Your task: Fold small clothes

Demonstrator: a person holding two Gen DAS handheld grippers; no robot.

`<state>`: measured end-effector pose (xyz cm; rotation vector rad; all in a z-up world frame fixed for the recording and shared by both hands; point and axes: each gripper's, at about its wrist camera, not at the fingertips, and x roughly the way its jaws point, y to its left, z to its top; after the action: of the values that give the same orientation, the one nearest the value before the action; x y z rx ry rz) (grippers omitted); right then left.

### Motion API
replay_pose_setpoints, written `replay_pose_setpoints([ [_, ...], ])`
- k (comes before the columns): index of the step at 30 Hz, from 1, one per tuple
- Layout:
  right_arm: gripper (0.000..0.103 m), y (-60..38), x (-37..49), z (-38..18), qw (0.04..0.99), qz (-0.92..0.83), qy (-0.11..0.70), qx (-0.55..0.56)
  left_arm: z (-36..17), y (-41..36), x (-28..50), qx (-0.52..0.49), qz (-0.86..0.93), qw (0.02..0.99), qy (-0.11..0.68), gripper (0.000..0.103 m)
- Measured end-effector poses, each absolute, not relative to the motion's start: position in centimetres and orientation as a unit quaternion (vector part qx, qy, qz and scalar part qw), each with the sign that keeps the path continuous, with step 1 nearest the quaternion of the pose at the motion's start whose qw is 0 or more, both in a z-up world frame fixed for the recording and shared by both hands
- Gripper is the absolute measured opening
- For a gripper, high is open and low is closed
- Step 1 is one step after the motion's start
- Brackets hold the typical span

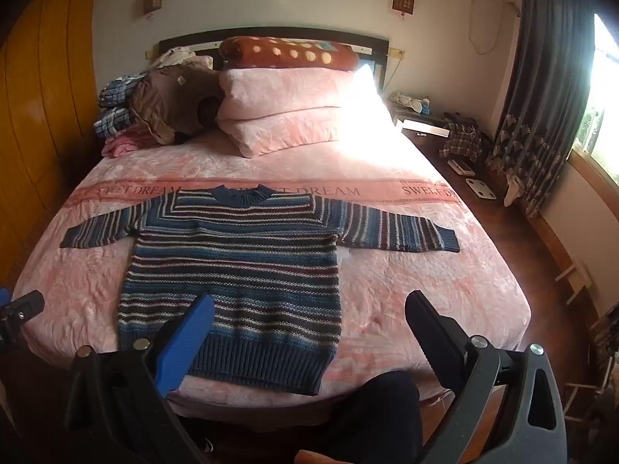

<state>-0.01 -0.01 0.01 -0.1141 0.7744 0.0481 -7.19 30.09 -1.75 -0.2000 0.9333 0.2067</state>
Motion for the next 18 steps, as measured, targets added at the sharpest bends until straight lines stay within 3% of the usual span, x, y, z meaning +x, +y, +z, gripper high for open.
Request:
replay_pose_setpoints([
  [18,0.099,0.00,0.09,-0.03,0.923,0.023,0.380,-0.056,-1.80,30.48,-7.25,-0.096,0.104,0.884,0.445,0.100],
])
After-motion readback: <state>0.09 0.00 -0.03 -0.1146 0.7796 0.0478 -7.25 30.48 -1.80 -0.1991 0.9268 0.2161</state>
